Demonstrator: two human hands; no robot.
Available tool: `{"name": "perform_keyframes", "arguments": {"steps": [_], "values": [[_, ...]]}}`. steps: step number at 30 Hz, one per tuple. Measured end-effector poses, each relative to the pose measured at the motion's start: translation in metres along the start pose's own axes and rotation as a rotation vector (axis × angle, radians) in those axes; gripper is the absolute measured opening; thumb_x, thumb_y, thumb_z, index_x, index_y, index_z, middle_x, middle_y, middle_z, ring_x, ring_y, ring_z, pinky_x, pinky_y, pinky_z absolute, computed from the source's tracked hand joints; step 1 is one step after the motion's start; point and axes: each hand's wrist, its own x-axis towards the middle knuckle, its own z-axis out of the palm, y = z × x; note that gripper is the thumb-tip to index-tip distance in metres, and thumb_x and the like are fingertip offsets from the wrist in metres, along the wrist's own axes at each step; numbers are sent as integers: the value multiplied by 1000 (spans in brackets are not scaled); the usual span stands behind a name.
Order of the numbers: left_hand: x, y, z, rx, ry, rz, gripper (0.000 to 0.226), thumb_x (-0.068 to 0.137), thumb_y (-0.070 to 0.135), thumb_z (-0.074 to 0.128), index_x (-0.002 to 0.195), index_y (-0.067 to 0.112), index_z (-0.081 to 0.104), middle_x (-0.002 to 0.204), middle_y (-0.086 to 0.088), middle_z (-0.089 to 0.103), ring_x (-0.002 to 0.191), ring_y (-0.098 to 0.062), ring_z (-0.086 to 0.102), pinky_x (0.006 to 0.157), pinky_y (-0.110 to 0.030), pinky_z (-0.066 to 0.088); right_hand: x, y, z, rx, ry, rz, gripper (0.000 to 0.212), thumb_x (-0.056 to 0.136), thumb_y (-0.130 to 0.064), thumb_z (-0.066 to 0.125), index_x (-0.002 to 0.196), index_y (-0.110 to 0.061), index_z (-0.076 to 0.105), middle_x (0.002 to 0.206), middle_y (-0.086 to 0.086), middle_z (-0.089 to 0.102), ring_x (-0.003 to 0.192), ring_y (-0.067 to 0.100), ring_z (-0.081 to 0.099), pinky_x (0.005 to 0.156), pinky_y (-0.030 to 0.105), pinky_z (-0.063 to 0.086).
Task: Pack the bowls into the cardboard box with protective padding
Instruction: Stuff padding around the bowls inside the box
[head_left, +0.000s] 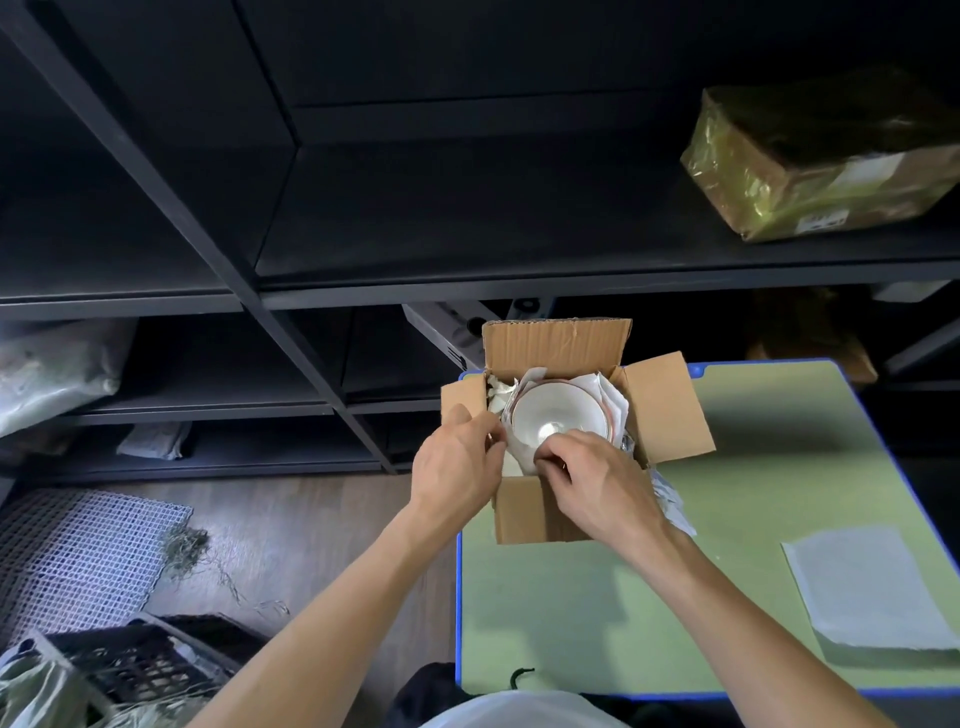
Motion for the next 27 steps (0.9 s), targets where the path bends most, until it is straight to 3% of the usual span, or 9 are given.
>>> {"name": "perform_keyframes", "arguments": {"steps": [9,17,22,27], "values": [[2,10,3,75,51,-53,10,91,22,56,91,19,66,90,2,52,68,-22,54,55,-31,42,-12,15,-4,57,3,-94,14,96,-22,56,91,-22,69,88,-10,61,90,15,56,72,37,50],[-10,28,0,56,126,-62,13,92,30,54,91,21,64,87,4,50,66,-21,49,56,-30,34,-21,42,-24,99,58,-177,11,94,-15,60,90,-20,68,89,-9,61,90,16,56,74,33,49],[-19,72,12,-55,182,99,18,93,33,53,82,21,59,75,6,60,69,-19,55,57,-38,44,-33,62,-43,118,71,-223,10,95,-17,59,97,-22,67,96,-12,61,96,14,54,74,30,47],[-41,122,45,-141,118,233,28,95,38,50,73,21,52,64,3,55,60,-19,51,51,-40,40,-60,106,-64,97,-23,-208,7,95,-24,57,95,-27,63,90,-15,55,90,11,54,67,27,44]]}}
